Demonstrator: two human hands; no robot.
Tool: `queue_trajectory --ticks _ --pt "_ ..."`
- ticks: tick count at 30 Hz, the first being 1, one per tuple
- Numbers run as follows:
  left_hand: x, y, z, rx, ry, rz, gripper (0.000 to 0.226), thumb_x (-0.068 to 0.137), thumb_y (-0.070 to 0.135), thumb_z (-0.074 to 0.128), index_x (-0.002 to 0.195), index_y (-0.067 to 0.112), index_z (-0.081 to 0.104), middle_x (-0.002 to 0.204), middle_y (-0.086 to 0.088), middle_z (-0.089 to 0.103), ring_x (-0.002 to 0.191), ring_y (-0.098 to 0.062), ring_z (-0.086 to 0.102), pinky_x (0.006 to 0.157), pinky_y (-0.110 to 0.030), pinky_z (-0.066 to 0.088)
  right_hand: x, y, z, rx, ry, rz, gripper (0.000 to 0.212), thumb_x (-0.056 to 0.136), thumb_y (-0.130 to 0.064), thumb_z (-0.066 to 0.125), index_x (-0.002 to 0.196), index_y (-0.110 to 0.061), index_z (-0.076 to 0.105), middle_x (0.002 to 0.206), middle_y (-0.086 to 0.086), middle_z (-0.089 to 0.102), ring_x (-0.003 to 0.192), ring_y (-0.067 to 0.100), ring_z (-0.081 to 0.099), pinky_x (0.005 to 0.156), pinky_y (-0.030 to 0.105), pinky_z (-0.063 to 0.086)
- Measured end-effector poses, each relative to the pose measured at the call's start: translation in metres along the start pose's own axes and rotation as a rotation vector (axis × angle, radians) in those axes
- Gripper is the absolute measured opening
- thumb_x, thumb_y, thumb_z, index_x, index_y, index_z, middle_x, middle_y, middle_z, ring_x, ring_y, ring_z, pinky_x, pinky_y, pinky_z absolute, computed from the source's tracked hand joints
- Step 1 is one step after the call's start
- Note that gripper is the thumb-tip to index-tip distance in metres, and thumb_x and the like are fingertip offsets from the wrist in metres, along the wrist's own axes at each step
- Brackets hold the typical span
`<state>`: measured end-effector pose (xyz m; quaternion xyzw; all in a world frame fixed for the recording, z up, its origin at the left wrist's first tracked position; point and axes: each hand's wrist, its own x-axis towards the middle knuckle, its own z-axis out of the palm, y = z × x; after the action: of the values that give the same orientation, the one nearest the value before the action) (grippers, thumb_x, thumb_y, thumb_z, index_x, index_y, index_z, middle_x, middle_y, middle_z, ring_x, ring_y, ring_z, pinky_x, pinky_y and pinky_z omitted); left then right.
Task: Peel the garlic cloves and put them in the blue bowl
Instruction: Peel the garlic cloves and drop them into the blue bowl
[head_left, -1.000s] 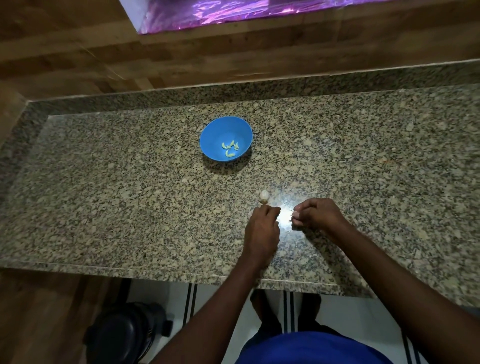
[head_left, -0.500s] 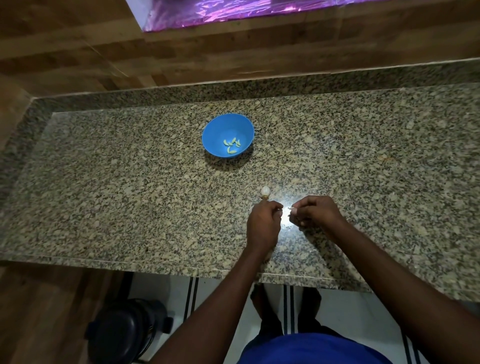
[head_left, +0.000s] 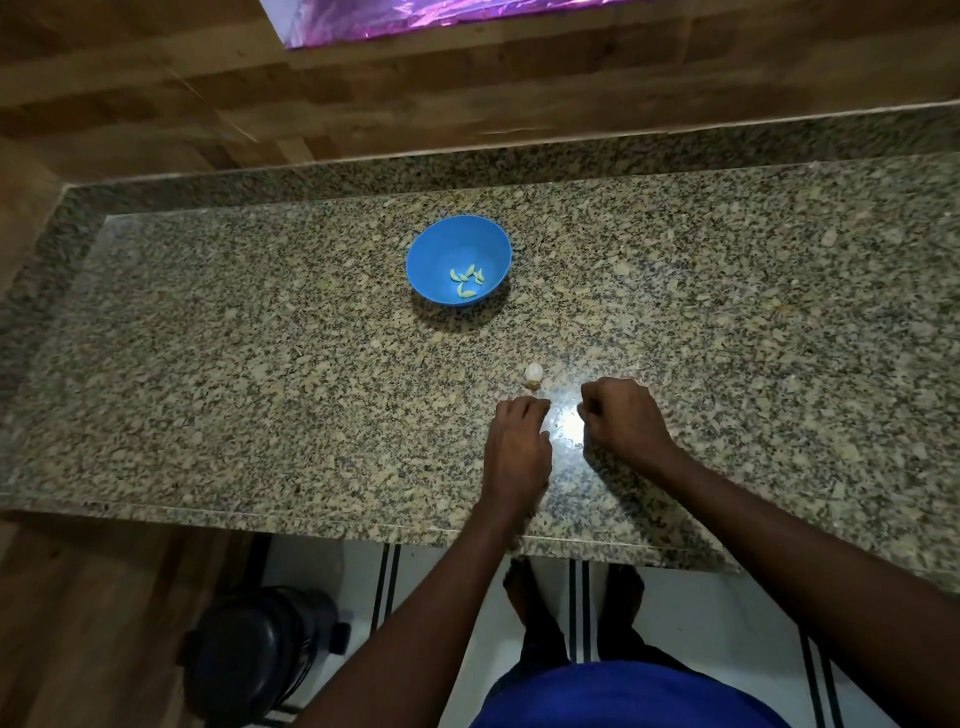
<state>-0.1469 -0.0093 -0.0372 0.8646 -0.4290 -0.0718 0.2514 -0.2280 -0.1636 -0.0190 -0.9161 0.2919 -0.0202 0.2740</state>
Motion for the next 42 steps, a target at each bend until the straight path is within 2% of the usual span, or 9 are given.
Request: queue_trajectory --ticks 9,14,18,22,25,28,32,39,42 --pt "-0.008 -0.008 -0.006 -0.022 -0.003 -0.048 0.047 0.089 0.009 0.061 0.136 0.006 0.055 0.134 -0.008 0.056 0.122 -0.025 0.046 0.104 -0.04 0.044 0.023 -0.008 -0.009 -0.066 -0.18 0.09 0.02 0.064 0.001 0.068 0.056 -0.015 0.059 0.062 0.003 0.066 0.064 0.025 0.063 0.056 0.03 0.051" --pt "-0.008 -0.008 -0.006 -0.034 -0.016 -0.055 0.048 0.088 0.015 0.06 0.135 0.009 0.055 0.132 -0.007 0.056 0.12 -0.025 0.046 0.1 -0.039 0.042 0.03 -0.008 -0.01 -0.104 -0.206 0.059 0.024 0.076 -0.007 0.074 0.056 -0.008 0.06 0.061 0.009 0.065 0.06 0.025 0.063 0.054 0.032 0.046" --pt "0.0 -0.009 -0.005 -0.117 -0.007 -0.098 0.039 0.088 0.012 0.063 0.127 0.01 0.063 0.121 -0.006 0.06 0.113 -0.023 0.05 0.094 -0.034 0.043 0.019 0.006 -0.015 0.19 -0.187 0.17 0.014 0.074 -0.01 0.084 0.065 -0.015 0.075 0.061 0.0 0.071 0.061 0.013 0.069 0.059 0.023 0.051" --pt "0.013 0.008 -0.016 -0.505 -0.112 -0.283 0.024 0.089 0.003 0.067 0.111 0.009 0.075 0.101 -0.007 0.074 0.086 -0.008 0.067 0.077 -0.016 0.053 -0.004 0.005 -0.014 0.711 -0.193 0.405 0.007 0.087 0.008 0.071 0.08 0.009 0.074 0.07 0.025 0.071 0.059 0.033 0.068 0.068 0.051 0.063" --pt "0.021 0.02 -0.019 -0.661 -0.134 -0.379 0.014 0.088 0.003 0.07 0.098 0.008 0.078 0.079 -0.008 0.076 0.067 -0.014 0.07 0.061 -0.022 0.056 -0.013 0.0 -0.017 0.897 -0.221 0.471 0.013 0.09 0.009 0.067 0.083 0.02 0.068 0.073 0.034 0.066 0.062 0.034 0.061 0.07 0.063 0.059" --pt "0.025 0.024 -0.02 -0.706 -0.145 -0.423 0.004 0.085 0.008 0.077 0.088 0.007 0.078 0.073 -0.005 0.074 0.062 -0.009 0.068 0.058 -0.021 0.055 -0.016 -0.001 -0.018 0.875 -0.201 0.453 0.019 0.088 0.0 0.073 0.073 0.012 0.071 0.066 0.029 0.068 0.058 0.034 0.064 0.064 0.057 0.06" --pt "0.031 0.023 -0.019 -0.837 -0.242 -0.518 0.013 0.082 0.016 0.083 0.087 0.006 0.076 0.075 -0.014 0.075 0.066 -0.024 0.071 0.069 -0.046 0.062 -0.015 -0.002 -0.02 0.752 -0.153 0.38 0.022 0.089 -0.008 0.074 0.072 0.005 0.071 0.061 0.018 0.07 0.052 0.028 0.066 0.058 0.039 0.06" --pt "0.034 0.025 -0.02 -0.872 -0.195 -0.533 0.002 0.083 0.003 0.075 0.085 0.005 0.075 0.068 -0.005 0.073 0.061 -0.015 0.067 0.064 -0.029 0.056 -0.012 0.003 -0.03 0.8 -0.417 0.343 0.034 0.105 -0.005 0.045 0.087 0.014 0.067 0.073 0.026 0.069 0.05 0.022 0.062 0.046 0.023 0.049" --pt "0.034 0.025 -0.02 -0.863 -0.189 -0.528 0.004 0.082 0.003 0.072 0.085 0.005 0.074 0.071 -0.012 0.074 0.066 -0.024 0.071 0.069 -0.042 0.061 -0.009 0.004 -0.033 0.771 -0.434 0.34 0.027 0.101 0.003 0.047 0.089 0.017 0.067 0.081 0.033 0.069 0.054 0.022 0.065 0.049 0.027 0.053"
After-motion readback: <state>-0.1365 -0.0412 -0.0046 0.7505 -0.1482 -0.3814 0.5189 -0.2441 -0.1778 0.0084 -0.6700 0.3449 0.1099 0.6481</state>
